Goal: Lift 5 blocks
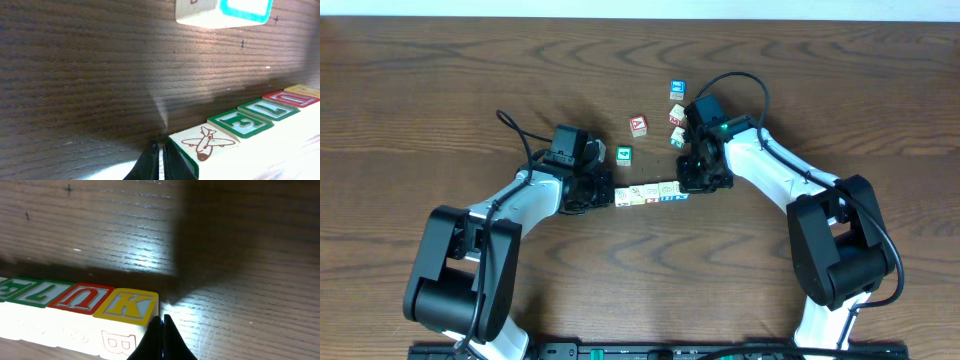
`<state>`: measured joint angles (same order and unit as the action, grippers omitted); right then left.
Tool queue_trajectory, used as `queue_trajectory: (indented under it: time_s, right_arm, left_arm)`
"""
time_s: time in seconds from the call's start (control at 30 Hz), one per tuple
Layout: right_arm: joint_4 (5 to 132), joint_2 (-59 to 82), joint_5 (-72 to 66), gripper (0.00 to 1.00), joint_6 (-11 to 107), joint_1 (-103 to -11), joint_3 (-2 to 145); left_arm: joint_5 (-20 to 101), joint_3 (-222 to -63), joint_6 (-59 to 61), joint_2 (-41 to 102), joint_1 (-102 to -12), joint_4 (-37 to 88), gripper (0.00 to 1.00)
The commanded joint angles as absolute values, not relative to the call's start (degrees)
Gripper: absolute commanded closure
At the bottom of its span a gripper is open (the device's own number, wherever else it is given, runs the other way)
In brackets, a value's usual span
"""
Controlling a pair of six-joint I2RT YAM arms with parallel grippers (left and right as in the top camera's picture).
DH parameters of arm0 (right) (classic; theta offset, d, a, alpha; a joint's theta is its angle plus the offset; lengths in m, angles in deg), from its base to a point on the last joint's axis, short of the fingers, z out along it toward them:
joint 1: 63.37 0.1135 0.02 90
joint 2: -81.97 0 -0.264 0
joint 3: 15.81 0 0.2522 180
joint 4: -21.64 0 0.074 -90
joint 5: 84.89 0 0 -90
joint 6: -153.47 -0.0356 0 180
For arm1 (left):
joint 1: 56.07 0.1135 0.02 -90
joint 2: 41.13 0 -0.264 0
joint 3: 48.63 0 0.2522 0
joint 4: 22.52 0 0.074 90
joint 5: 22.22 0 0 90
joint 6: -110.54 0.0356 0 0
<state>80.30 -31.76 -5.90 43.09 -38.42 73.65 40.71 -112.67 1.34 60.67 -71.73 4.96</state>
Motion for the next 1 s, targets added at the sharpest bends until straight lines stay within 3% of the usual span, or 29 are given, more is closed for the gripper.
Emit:
queue_trajectory:
  time_s: [0.0, 0.97]
  right_arm:
    - [80.00, -31.22, -4.24, 0.99, 43.81, -37.00, 74.28]
    - [77.33, -31.61, -6.90, 0.99, 39.68, -35.38, 72.45]
  left_arm:
    - [36.99, -112.02, 2.34, 61.70, -72.81, 4.90, 0.93]
    - [37.36, -112.02, 2.32, 61.70, -72.81, 4.90, 0.93]
